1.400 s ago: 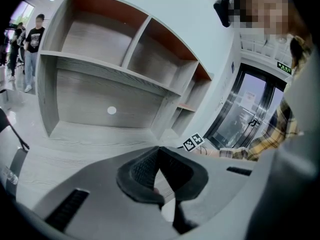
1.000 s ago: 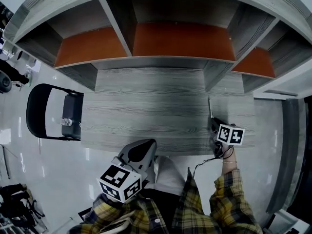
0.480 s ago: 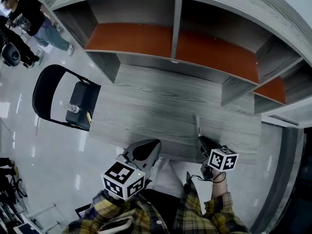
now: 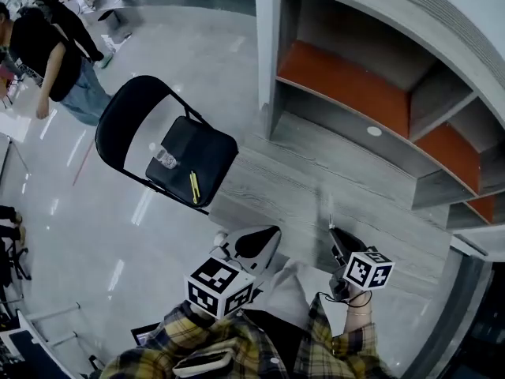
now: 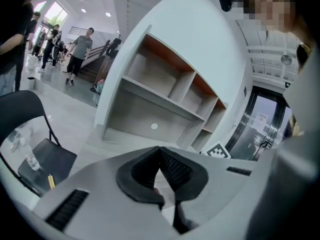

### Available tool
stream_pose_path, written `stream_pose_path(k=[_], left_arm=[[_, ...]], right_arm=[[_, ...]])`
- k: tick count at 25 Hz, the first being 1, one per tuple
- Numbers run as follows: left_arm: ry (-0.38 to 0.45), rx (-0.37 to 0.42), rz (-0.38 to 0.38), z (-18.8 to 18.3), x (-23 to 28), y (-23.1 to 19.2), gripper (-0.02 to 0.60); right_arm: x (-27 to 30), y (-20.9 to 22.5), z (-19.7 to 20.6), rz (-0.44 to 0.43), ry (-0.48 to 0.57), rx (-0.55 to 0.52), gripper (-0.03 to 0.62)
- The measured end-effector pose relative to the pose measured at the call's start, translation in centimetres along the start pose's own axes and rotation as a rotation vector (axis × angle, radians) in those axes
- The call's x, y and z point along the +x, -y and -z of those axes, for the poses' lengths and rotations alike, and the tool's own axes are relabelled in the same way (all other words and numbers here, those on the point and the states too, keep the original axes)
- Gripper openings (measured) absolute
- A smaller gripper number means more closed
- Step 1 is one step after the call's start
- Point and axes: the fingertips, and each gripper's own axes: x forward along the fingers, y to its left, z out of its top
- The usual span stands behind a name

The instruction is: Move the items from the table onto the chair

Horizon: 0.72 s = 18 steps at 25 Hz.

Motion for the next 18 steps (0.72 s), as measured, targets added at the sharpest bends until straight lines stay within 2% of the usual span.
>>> stream_pose_path(k=[6, 11, 18], left_arm=[[0.047, -0.042, -0.077, -1.6, -6.3, -10.2, 0.003], [0.066, -0.068, -0.148, -1.0, -11.9, -18.7, 0.003], [0.082, -0.230, -0.281, 2.6, -16.8, -28.0, 0.003]], right_arm=[[8.7, -11.0, -0.8, -0.092, -0.046, -0.057, 0.064], [17.8, -20.9, 0.0, -0.192, -0.108, -0.120, 0.064], [29.7, -30.2, 3.6, -0.290, -0.259, -0.088, 0.064]])
